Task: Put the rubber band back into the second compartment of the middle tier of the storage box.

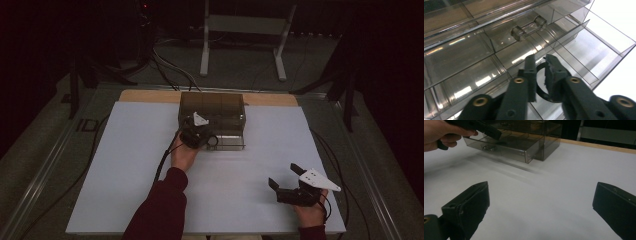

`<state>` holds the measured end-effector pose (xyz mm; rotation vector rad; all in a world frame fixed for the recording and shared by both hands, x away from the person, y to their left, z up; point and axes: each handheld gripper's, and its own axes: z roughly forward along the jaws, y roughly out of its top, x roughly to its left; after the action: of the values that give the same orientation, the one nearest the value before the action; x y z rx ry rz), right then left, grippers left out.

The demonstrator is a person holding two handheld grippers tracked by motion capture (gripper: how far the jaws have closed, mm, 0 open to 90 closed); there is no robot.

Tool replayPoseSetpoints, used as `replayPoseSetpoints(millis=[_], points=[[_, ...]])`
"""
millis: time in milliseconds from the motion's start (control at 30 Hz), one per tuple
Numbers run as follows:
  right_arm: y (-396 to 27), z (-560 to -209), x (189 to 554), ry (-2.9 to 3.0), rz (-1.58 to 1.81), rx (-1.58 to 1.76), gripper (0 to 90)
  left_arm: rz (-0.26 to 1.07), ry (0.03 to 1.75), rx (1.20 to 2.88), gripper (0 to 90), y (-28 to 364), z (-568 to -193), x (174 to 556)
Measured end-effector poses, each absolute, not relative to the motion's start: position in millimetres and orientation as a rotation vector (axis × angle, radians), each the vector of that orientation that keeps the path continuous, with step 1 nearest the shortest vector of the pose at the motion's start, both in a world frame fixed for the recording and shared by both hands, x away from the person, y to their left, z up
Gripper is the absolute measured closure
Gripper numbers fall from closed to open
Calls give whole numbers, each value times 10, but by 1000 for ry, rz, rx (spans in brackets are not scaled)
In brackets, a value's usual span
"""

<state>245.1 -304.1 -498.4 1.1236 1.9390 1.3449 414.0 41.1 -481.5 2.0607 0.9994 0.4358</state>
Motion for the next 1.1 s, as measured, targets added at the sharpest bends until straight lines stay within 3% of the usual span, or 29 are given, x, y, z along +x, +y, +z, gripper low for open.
replayPoseSetpoints(millis=[300, 833, 1100], points=[[-3037, -4984, 2451, 1941, 1344, 1123, 15, 403, 989, 2027, 487, 423, -4777, 4109], [-3035, -4985, 2452, 1943, 1345, 1122, 15, 471, 973, 1968, 41, 668, -4567, 3944], [-3030, -4986, 2452, 1945, 1345, 1125, 15, 471, 988, 1941, 3, 859, -4509, 3902]])
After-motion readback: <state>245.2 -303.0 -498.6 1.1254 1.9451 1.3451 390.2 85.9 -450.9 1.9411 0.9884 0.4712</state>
